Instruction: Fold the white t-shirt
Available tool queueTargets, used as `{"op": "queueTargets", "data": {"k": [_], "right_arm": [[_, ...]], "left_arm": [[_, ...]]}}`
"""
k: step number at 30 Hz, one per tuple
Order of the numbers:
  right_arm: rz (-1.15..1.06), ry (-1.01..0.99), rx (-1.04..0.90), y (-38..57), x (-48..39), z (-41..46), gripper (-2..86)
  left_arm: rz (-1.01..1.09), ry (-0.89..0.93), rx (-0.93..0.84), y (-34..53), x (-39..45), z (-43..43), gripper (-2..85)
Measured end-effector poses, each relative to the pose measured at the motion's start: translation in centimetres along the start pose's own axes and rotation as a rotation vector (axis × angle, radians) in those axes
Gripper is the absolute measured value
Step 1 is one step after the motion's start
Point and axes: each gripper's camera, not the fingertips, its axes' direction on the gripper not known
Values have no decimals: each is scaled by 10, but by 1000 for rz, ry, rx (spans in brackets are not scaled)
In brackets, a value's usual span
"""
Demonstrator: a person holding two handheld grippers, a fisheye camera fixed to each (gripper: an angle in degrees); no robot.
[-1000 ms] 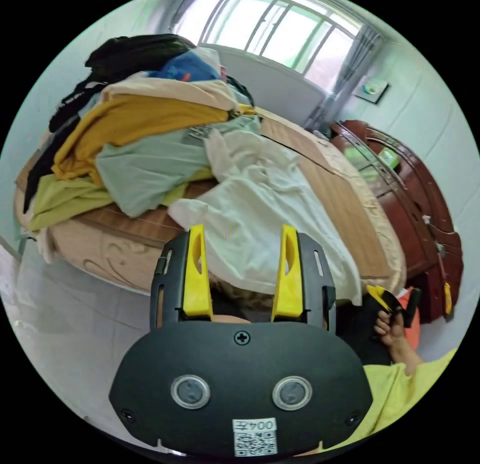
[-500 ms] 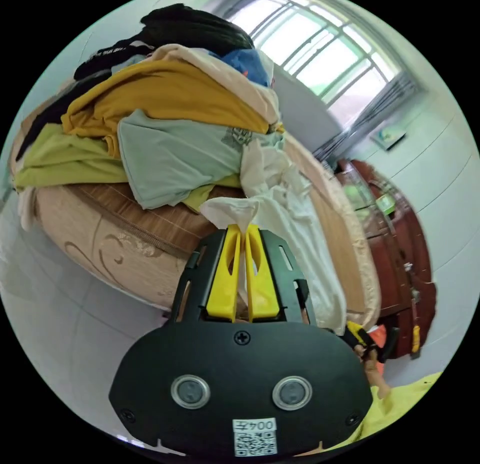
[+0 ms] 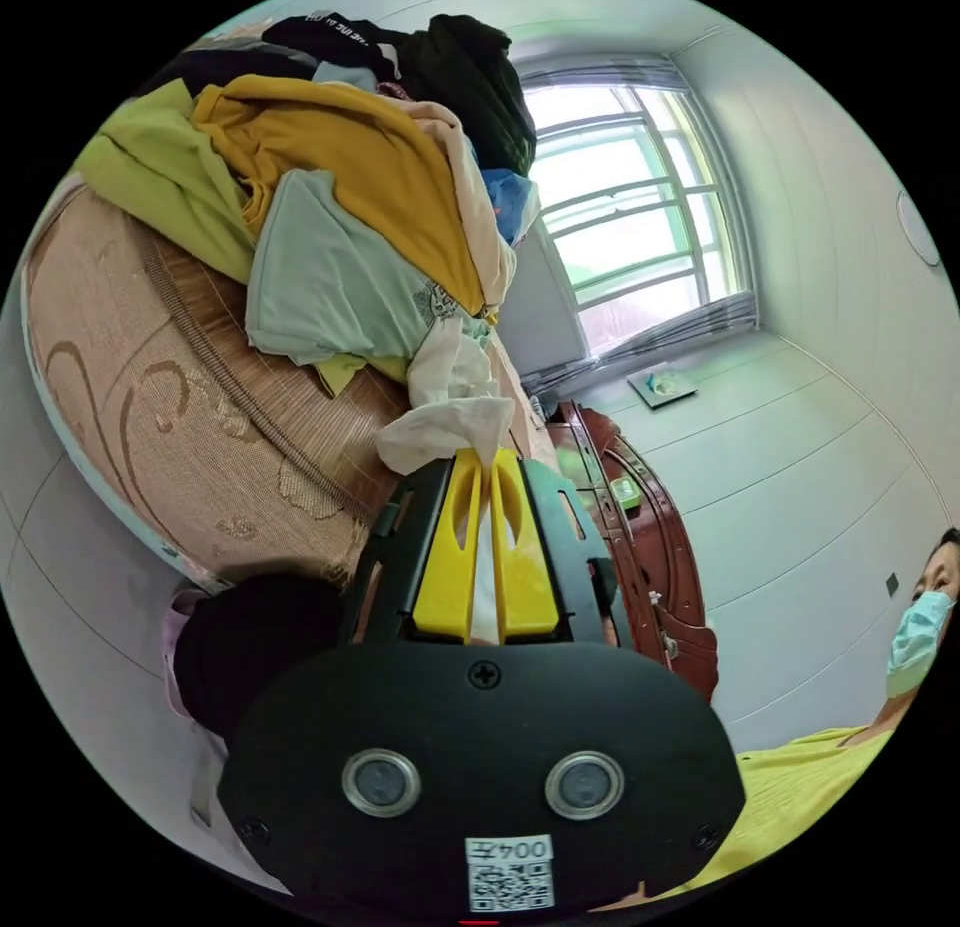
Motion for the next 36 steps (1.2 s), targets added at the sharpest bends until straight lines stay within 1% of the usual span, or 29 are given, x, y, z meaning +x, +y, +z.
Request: {"op": "queueTargets", "data": {"k": [1,3,4,5,6,8,9,10,11,12,14,15,17,18,20,21,23,24,26,27,29,31,36], "right_arm": [[20,-99,6,0,14,-10,14],[73,-267,7,0,39,-26,4],[129,-449,46,1,61,-40,-1],[203,-672,100,4,86,-55,-3],[246,-783,126,5,98,-61,-4],[376,-1225,269,11,140,-86,-5],[395,-1309,316,13,148,-94,-6],[403,-1424,428,15,161,-115,-6],[385,-1473,537,16,171,-141,-6],[372,-1483,589,16,176,-156,-6],[323,-1482,756,16,193,-216,-6],[307,-1473,792,16,196,-232,-6],[230,-1426,908,12,203,-300,-6],[209,-1410,932,10,204,-318,-6],[137,-1336,1017,5,207,-393,-6],[120,-1318,1037,5,207,-411,-6],[61,-1203,1135,9,205,-486,-6],[47,-1170,1161,12,204,-504,-5],[22,-1084,1249,27,200,-567,-5],[18,-1067,1269,32,198,-580,-5],[-4,-1003,1349,55,189,-630,-5],[-27,-960,1397,75,179,-660,-5],[-77,-868,1495,133,149,-716,-4]], "left_arm": [[5,18,5,2,1,-5,19],[32,132,25,9,8,-26,19],[39,164,31,11,10,-32,19],[52,231,44,14,17,-42,20],[66,290,64,17,25,-53,20],[92,352,103,19,43,-70,19],[129,378,127,18,59,-82,18],[148,392,137,18,68,-88,18],[180,422,168,16,86,-101,17],[209,462,196,14,104,-113,17],[257,531,218,10,134,-128,16],[298,571,224,8,157,-136,15],[352,610,207,5,195,-143,14],[388,622,203,3,222,-147,14],[440,640,193,-4,265,-155,14],[481,642,193,-7,295,-163,14],[577,653,196,-6,341,-176,14],[637,670,199,-3,370,-186,15],[712,690,197,4,408,-199,15],[745,694,191,10,430,-207,16],[772,686,178,20,456,-217,17],[774,698,173,33,474,-226,18],[765,829,179,84,495,-265,19]]}}
